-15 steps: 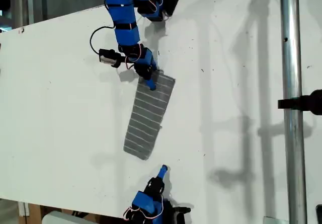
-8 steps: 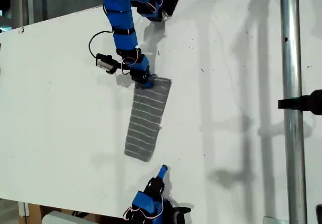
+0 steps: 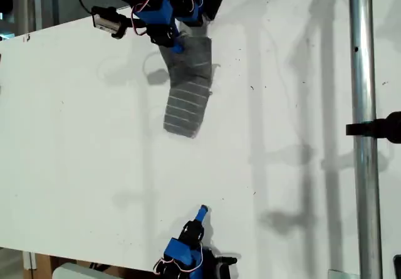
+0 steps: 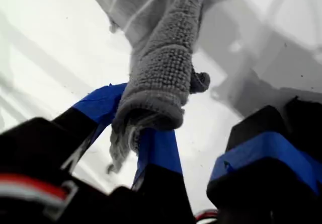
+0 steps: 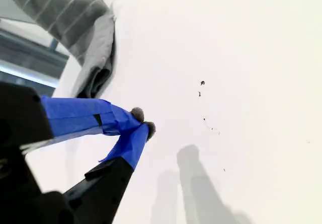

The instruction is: Grasp corners of a towel and fold twice.

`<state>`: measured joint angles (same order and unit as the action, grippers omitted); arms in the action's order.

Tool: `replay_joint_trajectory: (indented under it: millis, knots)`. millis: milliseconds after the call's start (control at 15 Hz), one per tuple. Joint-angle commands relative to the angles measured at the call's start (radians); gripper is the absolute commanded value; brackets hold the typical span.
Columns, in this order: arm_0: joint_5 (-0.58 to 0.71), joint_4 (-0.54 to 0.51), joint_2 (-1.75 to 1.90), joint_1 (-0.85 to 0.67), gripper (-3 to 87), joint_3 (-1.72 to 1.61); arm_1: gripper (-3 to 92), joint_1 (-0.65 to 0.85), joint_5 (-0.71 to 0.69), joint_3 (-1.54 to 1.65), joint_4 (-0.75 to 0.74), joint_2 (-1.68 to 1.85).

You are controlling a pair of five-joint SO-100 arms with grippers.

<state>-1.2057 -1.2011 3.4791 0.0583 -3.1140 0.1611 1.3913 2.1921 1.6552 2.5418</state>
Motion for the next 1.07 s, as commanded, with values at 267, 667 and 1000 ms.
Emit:
replay_joint_trajectory:
  millis: [267,667,1000]
  knots:
    - [-0.002,-0.005,0.002,-0.021,-2.4,-0.006,-0.2,0.018,-0.132,-0.169,-0.838,-0.690]
    - [-0.014,-0.011,0.002,-0.020,-2.4,-0.006,15.5,0.140,-0.255,-0.018,-1.236,-0.364]
    - [-0.114,-0.086,-0.002,-0.066,-1.8,-0.008,-0.3,0.230,-0.253,0.281,-0.850,0.132]
